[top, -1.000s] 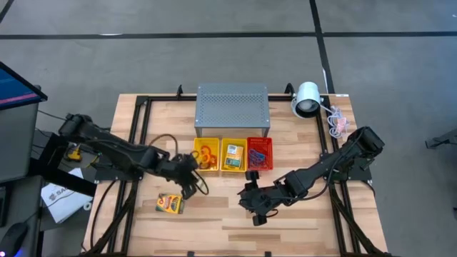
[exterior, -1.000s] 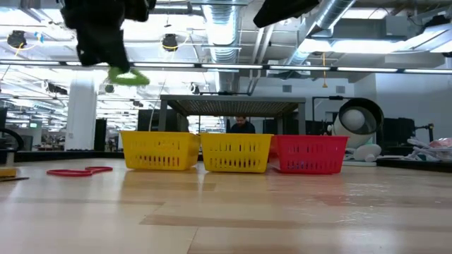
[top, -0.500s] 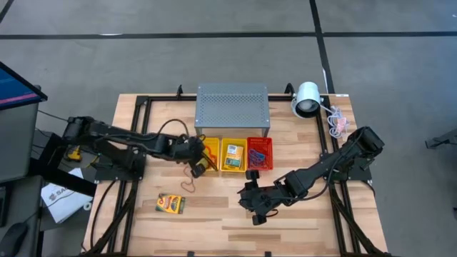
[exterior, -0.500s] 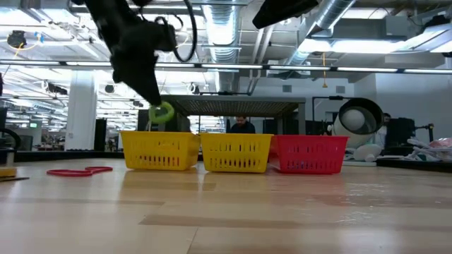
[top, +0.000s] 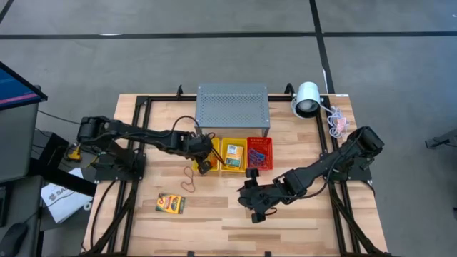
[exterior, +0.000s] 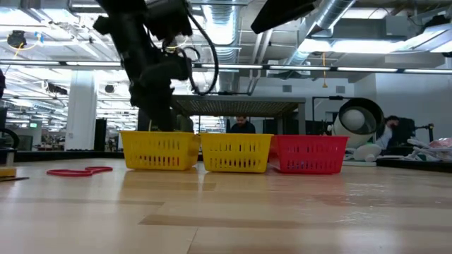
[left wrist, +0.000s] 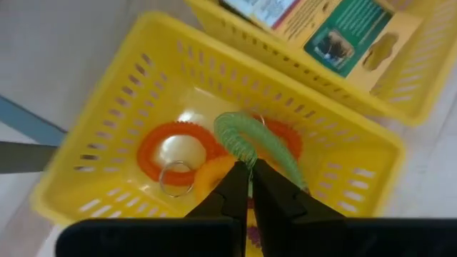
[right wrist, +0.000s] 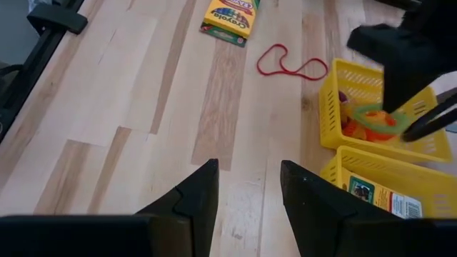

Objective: Pick & Place Office Desk Supplies
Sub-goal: Put the green spring keychain into the left yellow bin, then put the red rubber band into the red bin

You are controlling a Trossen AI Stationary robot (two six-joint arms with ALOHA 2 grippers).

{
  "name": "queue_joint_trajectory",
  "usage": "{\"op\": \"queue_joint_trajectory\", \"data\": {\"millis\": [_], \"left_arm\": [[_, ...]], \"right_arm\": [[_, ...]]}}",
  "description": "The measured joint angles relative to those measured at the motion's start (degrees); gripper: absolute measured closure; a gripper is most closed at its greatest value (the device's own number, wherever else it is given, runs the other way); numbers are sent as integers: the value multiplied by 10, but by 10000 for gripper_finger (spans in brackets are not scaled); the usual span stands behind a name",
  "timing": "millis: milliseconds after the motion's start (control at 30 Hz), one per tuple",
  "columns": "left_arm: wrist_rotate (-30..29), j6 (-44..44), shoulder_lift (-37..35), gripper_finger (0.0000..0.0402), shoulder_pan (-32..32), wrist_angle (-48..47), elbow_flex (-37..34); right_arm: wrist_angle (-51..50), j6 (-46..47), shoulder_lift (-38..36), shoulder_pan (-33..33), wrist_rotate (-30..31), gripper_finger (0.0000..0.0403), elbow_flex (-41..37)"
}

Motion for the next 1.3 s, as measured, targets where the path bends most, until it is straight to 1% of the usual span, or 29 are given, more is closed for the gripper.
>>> {"op": "queue_joint_trajectory", "data": {"millis": [167,300,433,567,800,900,967,1067,1200,1300], "left_arm": [[3,1,27,396,6,-4,0],[4,1,34,395,7,2,0],[3,1,34,378,7,18,0],[12,25,34,344,10,41,0],[12,27,33,255,10,72,0],[12,27,30,223,10,70,0],[12,27,15,208,13,61,0],[12,27,-27,195,13,41,0],[12,22,-117,188,9,14,0],[11,18,-186,189,-1,15,-1]], "right_arm": [[0,0,0,0,0,260,0],[0,0,0,0,0,260,0],[0,0,0,0,0,260,0],[1,0,0,0,0,260,0],[1,0,0,2,0,260,0],[1,0,0,2,0,260,0],[1,0,0,2,0,260,0],[-1,0,0,2,0,260,0],[-6,0,0,2,0,260,0],[-7,0,0,2,0,260,0]]}}
